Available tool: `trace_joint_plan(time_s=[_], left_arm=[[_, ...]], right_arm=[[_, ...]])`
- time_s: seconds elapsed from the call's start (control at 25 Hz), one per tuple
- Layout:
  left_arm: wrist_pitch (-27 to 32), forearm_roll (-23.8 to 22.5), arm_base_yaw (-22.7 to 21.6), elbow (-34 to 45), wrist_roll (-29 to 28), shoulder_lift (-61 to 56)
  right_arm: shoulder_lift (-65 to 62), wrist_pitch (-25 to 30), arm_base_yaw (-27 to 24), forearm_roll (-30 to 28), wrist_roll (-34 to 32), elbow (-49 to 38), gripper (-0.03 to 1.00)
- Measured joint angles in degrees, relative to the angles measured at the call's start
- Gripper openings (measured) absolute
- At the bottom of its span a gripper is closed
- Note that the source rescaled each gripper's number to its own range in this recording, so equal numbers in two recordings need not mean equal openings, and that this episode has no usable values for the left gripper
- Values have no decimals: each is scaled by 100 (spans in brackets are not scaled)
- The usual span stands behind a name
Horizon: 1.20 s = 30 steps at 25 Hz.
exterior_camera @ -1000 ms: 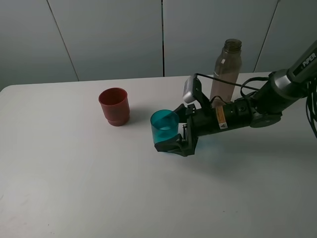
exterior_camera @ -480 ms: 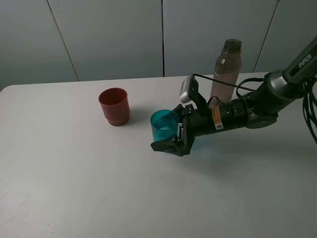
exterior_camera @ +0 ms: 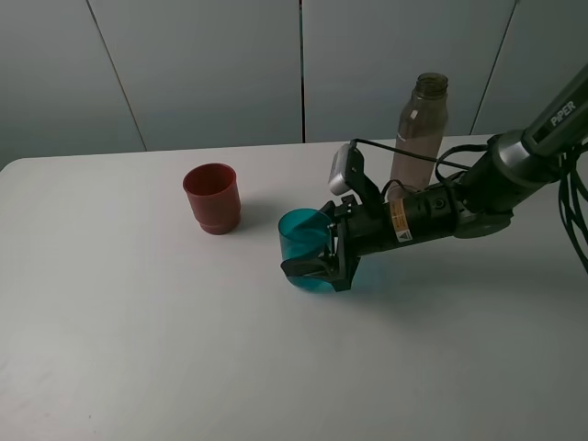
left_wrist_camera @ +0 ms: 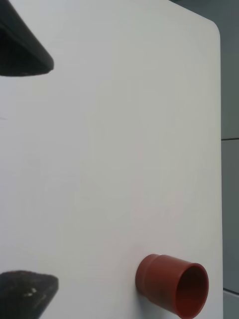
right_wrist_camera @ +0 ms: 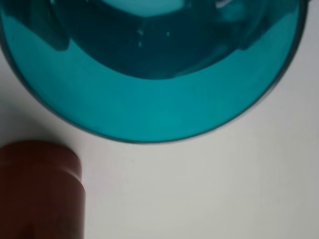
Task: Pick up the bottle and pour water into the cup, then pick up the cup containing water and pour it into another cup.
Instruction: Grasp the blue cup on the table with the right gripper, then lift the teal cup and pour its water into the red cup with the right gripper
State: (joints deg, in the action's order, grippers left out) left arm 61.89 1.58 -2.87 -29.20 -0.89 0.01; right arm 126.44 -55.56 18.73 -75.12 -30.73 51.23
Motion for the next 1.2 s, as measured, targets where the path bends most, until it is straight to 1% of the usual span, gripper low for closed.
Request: trace_joint_plan(time_s=[0.44,0.8,0.96,1.08,1.2], left_arm=[[0,0,0,0,0,0],[0,0,0,0,0,0],[0,0,0,0,0,0],[0,0,0,0,0,0],[0,0,0,0,0,0]], right_arm=[[0,18,4,-24,32,0,11],[-12,77,4,181,-59,0,11],[-283,357,4,263,-283,-10,11],[-664,512,4,414,-591,-10,11],[-1023,947,40,437,-773,-10,11]])
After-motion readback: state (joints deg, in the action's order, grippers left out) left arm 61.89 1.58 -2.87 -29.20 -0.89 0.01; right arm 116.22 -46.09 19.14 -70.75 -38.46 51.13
